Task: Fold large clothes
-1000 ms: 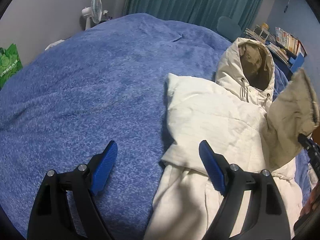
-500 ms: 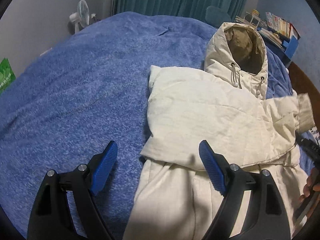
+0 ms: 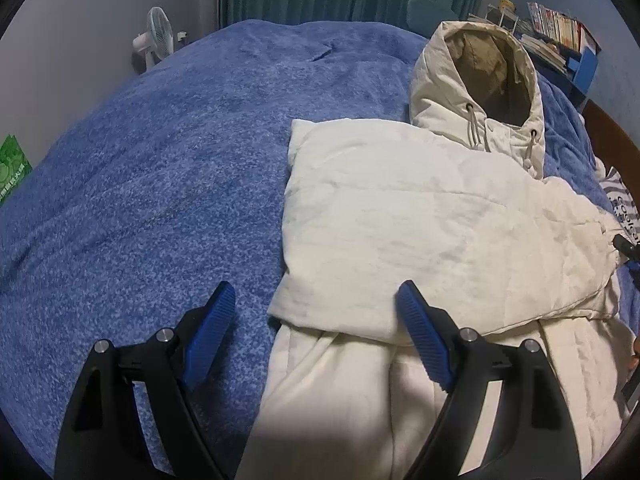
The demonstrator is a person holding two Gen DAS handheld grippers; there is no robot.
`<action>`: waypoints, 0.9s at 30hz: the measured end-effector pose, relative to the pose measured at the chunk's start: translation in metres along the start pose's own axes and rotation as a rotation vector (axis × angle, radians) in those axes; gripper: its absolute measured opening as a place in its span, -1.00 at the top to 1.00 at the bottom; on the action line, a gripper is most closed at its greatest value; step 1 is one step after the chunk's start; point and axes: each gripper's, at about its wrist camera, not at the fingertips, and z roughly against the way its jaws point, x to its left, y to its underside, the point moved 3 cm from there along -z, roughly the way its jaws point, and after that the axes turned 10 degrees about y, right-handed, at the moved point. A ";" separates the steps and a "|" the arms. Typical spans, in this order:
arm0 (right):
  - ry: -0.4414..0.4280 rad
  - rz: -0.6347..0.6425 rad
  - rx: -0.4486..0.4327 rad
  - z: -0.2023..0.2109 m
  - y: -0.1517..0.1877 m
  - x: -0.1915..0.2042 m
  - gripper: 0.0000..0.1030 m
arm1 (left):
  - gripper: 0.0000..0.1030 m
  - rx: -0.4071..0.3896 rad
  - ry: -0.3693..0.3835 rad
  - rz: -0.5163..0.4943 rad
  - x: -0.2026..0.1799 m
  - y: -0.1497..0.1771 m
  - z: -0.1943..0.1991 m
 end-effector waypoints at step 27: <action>0.097 0.205 -0.081 0.022 0.000 0.025 -0.33 | -0.54 -0.018 0.009 -0.149 -0.029 0.006 0.003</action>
